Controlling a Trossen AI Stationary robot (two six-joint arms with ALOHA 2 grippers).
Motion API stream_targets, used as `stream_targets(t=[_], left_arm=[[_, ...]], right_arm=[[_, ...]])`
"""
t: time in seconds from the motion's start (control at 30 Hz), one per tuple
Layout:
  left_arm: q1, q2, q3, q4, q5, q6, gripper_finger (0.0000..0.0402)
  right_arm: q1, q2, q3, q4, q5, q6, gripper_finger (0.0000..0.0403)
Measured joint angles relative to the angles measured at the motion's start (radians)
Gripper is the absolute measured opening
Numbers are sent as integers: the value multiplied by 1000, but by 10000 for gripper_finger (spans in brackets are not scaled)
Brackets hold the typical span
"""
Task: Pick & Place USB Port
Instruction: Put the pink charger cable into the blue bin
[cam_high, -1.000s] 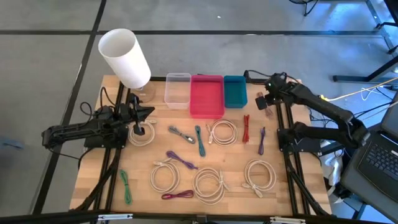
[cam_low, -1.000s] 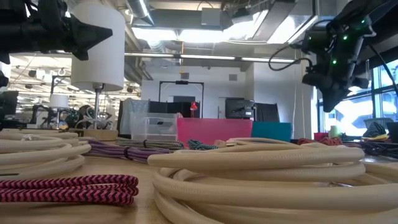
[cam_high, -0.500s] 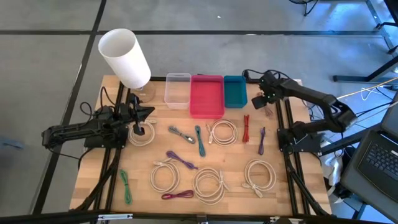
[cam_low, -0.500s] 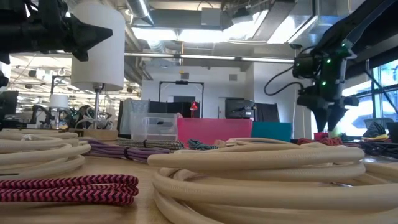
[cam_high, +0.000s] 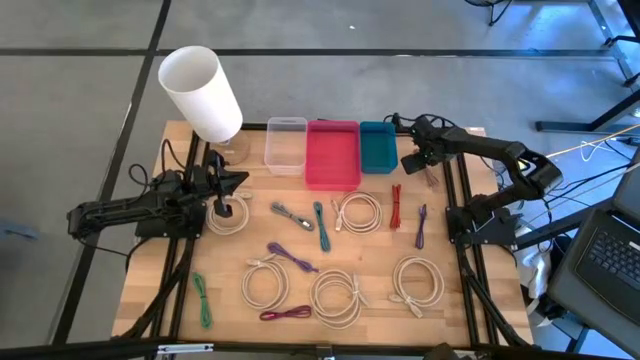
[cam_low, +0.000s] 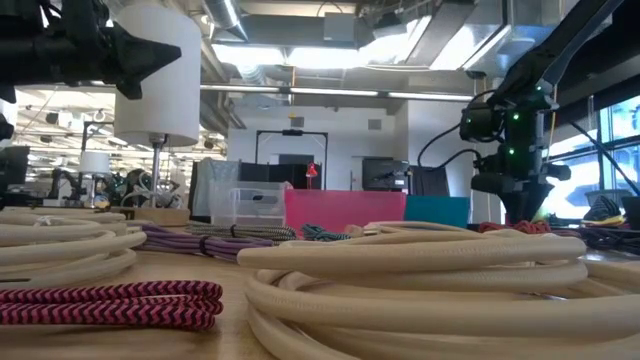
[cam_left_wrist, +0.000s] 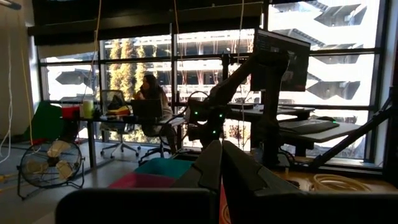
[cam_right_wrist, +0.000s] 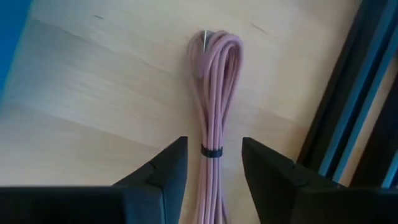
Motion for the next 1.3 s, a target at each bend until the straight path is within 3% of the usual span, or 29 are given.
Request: stream_targets(t=[1.3], left_arm=[[-1, 0, 0, -8, 80, -33, 4]], right_arm=[[68, 14, -61, 2, 60, 147, 139]])
